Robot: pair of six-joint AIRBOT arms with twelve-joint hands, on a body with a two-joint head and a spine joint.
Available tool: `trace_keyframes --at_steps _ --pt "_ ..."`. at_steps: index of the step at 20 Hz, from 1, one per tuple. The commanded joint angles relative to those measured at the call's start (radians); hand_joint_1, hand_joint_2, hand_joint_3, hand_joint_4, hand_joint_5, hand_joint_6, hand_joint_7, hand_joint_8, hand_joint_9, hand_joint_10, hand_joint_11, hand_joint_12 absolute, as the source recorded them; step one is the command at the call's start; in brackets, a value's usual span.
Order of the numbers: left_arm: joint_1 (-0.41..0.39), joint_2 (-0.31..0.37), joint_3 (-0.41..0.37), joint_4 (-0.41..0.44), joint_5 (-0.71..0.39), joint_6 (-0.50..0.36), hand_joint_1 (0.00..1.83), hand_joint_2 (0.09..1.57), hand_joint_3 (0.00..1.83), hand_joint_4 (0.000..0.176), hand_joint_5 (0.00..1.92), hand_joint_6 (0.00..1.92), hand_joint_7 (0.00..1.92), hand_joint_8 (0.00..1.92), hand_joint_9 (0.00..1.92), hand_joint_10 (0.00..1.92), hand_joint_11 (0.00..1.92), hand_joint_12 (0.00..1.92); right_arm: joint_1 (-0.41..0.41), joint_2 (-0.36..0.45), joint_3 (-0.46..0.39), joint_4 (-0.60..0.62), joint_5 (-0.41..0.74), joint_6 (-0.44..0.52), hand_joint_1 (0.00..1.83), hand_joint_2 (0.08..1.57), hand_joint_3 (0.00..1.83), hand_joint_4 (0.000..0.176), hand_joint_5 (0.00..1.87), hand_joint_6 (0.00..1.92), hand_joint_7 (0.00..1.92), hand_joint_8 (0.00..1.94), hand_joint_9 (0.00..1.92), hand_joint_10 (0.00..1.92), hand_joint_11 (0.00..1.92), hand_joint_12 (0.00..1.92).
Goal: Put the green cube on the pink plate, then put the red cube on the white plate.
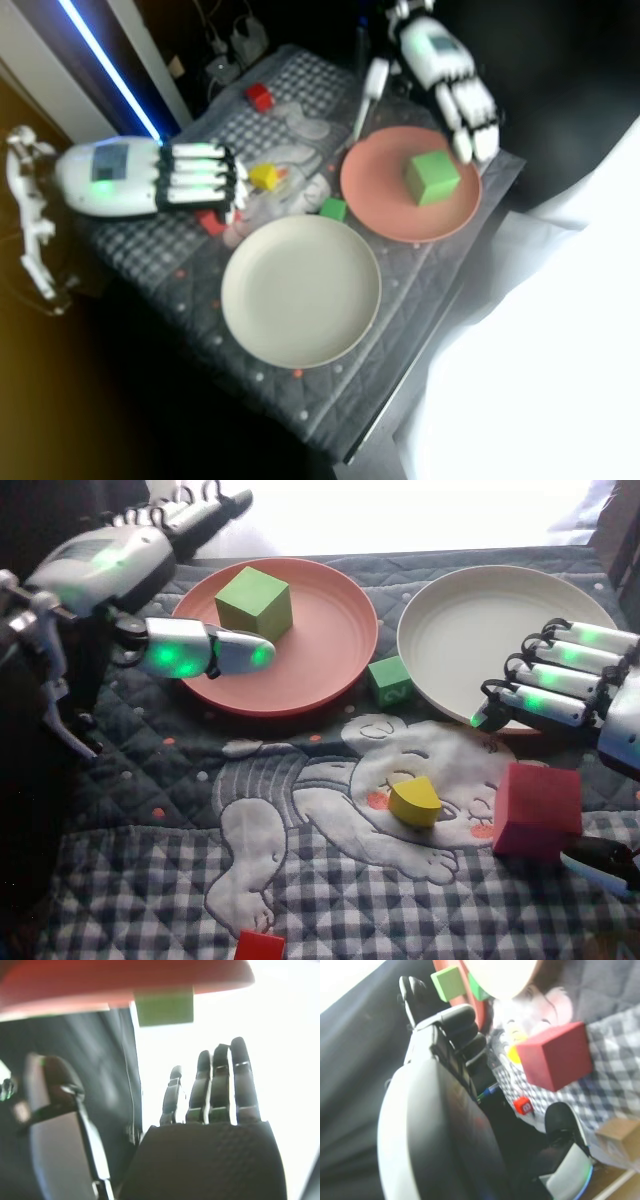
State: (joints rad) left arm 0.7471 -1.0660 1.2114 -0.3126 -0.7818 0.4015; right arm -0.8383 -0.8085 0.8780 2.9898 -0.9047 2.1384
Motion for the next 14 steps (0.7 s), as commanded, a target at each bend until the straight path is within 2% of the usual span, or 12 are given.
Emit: trace_keyframes --at_steps 1,3,5,6,7,8,9,10,11,12,13,14 --pt "0.007 0.017 -0.030 0.033 -0.218 -0.004 0.40 0.89 0.01 0.176 0.00 0.00 0.00 0.58 0.00 1.02 0.00 1.79 0.011 0.000 0.002 0.019 -0.113 0.002 0.85 0.48 0.85 0.000 0.10 0.98 0.10 1.07 0.00 1.19 0.00 1.60" --pt "0.047 0.059 -0.098 0.059 -0.319 -0.004 0.50 0.93 0.01 0.176 0.00 0.00 0.00 0.46 0.00 1.00 0.00 1.71 0.008 -0.006 0.005 0.019 -0.111 0.002 0.90 0.49 0.81 0.000 0.10 0.92 0.09 1.02 0.00 1.10 0.00 1.48" --pt "0.080 0.085 -0.145 0.081 -0.387 -0.004 0.48 0.98 0.01 0.176 0.00 0.00 0.00 0.41 0.00 0.81 0.00 1.59 0.003 -0.014 0.009 0.019 -0.110 0.002 0.90 0.52 0.74 0.000 0.09 0.87 0.08 0.99 0.00 1.01 0.00 1.54" --pt "0.092 0.094 -0.161 0.087 -0.411 -0.004 0.50 0.96 0.00 0.176 0.00 0.00 0.01 0.58 0.00 0.92 0.00 1.61 0.001 -0.017 0.011 0.019 -0.109 0.002 0.89 0.52 0.72 0.000 0.12 0.85 0.11 0.97 0.00 1.10 0.00 1.60" --pt "0.105 0.102 -0.176 0.092 -0.435 -0.004 0.48 0.93 0.00 0.157 0.00 0.00 0.02 0.63 0.00 0.92 0.00 1.46 -0.001 -0.020 0.012 0.019 -0.105 0.002 0.87 0.52 0.71 0.000 0.15 0.86 0.15 0.94 0.02 1.13 0.00 1.60" --pt "0.122 0.108 -0.193 0.096 -0.464 -0.004 0.48 0.93 0.00 0.159 0.00 0.00 0.03 0.63 0.00 0.91 0.00 1.40 -0.002 -0.024 0.015 0.019 -0.093 0.003 0.86 0.55 0.67 0.000 0.14 0.86 0.16 0.94 0.02 1.18 0.00 1.62" --pt "0.135 0.111 -0.203 0.098 -0.483 -0.004 0.53 0.95 0.00 0.145 0.00 0.00 0.04 0.60 0.00 0.99 0.00 1.25 -0.003 -0.030 0.019 0.019 -0.087 0.003 0.78 0.56 0.66 0.000 0.12 0.90 0.16 0.95 0.03 1.21 0.00 1.67" --pt "0.141 0.111 -0.209 0.099 -0.492 -0.004 0.53 0.95 0.00 0.135 0.00 0.00 0.11 0.46 0.00 1.04 0.00 1.16 -0.005 -0.033 0.021 0.019 -0.084 0.003 0.71 0.54 0.69 0.000 0.13 0.90 0.18 0.92 0.07 1.17 0.00 1.67" --pt "0.149 0.112 -0.214 0.099 -0.499 -0.004 0.55 0.96 0.00 0.133 0.00 0.00 0.16 0.29 0.00 1.01 0.00 1.12 -0.007 -0.038 0.023 0.019 -0.079 0.003 0.74 0.53 0.72 0.000 0.14 0.91 0.17 0.94 0.06 1.18 0.00 1.68" --pt "0.154 0.112 -0.218 0.100 -0.503 -0.004 0.57 0.97 0.00 0.138 0.00 0.00 0.17 0.18 0.02 0.72 0.00 0.82 -0.008 -0.043 0.025 0.019 -0.075 0.003 0.76 0.51 0.74 0.000 0.17 0.90 0.21 0.95 0.10 1.18 0.00 1.69" --pt "0.157 0.112 -0.220 0.101 -0.505 -0.004 0.57 0.97 0.00 0.121 0.00 0.00 0.22 0.14 0.09 0.69 0.00 0.92 -0.010 -0.046 0.026 0.019 -0.069 0.003 0.74 0.47 0.79 0.000 0.18 0.91 0.25 0.91 0.14 1.14 0.00 1.68" --pt "0.159 0.111 -0.222 0.102 -0.508 -0.004 0.57 0.97 0.00 0.112 0.00 0.00 0.26 0.08 0.07 0.84 0.00 1.07 -0.012 -0.050 0.027 0.019 -0.064 0.003 0.75 0.44 0.84 0.000 0.20 0.92 0.28 0.90 0.16 1.15 0.00 1.72"
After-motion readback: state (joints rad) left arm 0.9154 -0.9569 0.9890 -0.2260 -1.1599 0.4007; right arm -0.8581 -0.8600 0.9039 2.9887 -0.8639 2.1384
